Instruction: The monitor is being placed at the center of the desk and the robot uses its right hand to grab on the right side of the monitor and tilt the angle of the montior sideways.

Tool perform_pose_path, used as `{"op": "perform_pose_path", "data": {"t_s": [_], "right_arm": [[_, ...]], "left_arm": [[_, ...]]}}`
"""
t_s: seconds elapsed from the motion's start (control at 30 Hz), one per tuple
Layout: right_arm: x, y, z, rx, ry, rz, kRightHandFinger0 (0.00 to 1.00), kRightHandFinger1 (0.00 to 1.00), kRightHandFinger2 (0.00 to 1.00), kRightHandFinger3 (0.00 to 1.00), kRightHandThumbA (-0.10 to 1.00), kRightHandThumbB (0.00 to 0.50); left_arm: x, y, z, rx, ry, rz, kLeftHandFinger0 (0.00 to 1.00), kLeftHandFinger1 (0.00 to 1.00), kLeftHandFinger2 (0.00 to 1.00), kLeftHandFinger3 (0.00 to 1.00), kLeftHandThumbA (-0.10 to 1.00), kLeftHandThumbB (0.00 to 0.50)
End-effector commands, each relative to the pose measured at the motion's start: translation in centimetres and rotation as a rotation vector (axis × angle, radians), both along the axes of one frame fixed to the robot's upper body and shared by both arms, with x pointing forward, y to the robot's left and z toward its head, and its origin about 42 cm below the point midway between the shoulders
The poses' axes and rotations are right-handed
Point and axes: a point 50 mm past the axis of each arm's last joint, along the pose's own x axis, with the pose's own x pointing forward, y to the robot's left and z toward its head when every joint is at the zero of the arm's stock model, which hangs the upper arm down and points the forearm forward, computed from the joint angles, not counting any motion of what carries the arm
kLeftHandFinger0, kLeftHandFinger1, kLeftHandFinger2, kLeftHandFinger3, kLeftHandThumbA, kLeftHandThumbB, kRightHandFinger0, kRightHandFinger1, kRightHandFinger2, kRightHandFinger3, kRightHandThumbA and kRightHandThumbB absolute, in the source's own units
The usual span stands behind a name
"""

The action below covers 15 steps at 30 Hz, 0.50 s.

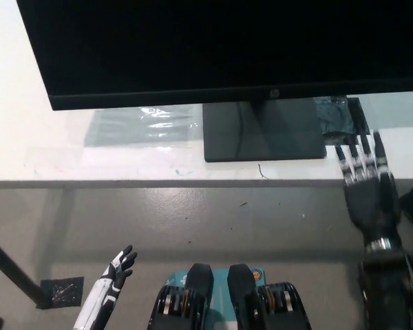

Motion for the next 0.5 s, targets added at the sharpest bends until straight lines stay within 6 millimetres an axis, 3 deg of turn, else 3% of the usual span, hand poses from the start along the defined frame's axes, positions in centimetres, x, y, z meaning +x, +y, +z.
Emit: {"op": "perform_pose_path", "data": {"t_s": [0.0, 0.03, 0.13, 0.2, 0.3, 0.33, 0.37, 0.4, 0.43, 0.47], "right_arm": [[-12.0, 2.1, 9.2, -0.696, -0.519, -0.135, 1.00, 1.00, 1.00, 1.00, 1.00, 0.452], [-13.1, 2.6, 9.1, -0.737, -0.538, -0.157, 1.00, 1.00, 1.00, 1.00, 1.00, 0.477], [-15.5, 3.9, 9.2, -0.824, -0.607, -0.185, 1.00, 1.00, 1.00, 1.00, 1.00, 0.476], [-16.5, 4.4, 9.1, -0.857, -0.619, -0.170, 1.00, 1.00, 1.00, 1.00, 1.00, 0.427], [-17.7, 5.0, 9.2, -0.878, -0.629, -0.153, 1.00, 1.00, 1.00, 1.00, 1.00, 0.402], [-18.2, 5.3, 9.6, -0.875, -0.645, -0.157, 1.00, 1.00, 1.00, 1.00, 1.00, 0.365], [-18.4, 5.5, 9.8, -0.875, -0.658, -0.156, 1.00, 1.00, 1.00, 1.00, 1.00, 0.359], [-18.4, 5.4, 10.2, -0.894, -0.681, -0.159, 1.00, 1.00, 1.00, 1.00, 1.00, 0.301], [-18.5, 5.4, 10.6, -0.937, -0.682, -0.157, 1.00, 1.00, 1.00, 1.00, 1.00, 0.281], [-18.8, 5.6, 11.0, -0.998, -0.683, -0.153, 1.00, 1.00, 1.00, 1.00, 1.00, 0.290]], "left_arm": [[1.5, -0.1, 1.8, 0.004, -0.092, -0.032, 1.00, 1.00, 1.00, 1.00, 1.00, 0.383], [1.6, -0.1, 1.8, -0.003, -0.091, -0.034, 1.00, 1.00, 1.00, 1.00, 1.00, 0.391], [1.8, -0.2, 1.9, 0.010, -0.097, -0.032, 1.00, 1.00, 1.00, 1.00, 1.00, 0.389], [1.7, -0.2, 1.9, 0.012, -0.097, -0.033, 1.00, 1.00, 1.00, 1.00, 1.00, 0.387], [1.8, -0.3, 1.9, 0.015, -0.098, -0.036, 1.00, 1.00, 1.00, 1.00, 1.00, 0.388], [1.8, -0.2, 1.9, 0.014, -0.100, -0.033, 1.00, 1.00, 1.00, 1.00, 1.00, 0.383], [1.8, -0.1, 2.0, 0.013, -0.101, -0.031, 1.00, 1.00, 1.00, 1.00, 1.00, 0.382], [1.8, -0.1, 2.0, 0.007, -0.100, -0.030, 1.00, 1.00, 1.00, 1.00, 1.00, 0.382], [1.9, 0.0, 2.0, 0.008, -0.101, -0.030, 1.00, 1.00, 1.00, 1.00, 1.00, 0.380], [2.0, 0.0, 2.1, 0.013, -0.102, -0.033, 1.00, 1.00, 1.00, 1.00, 1.00, 0.374]]}}
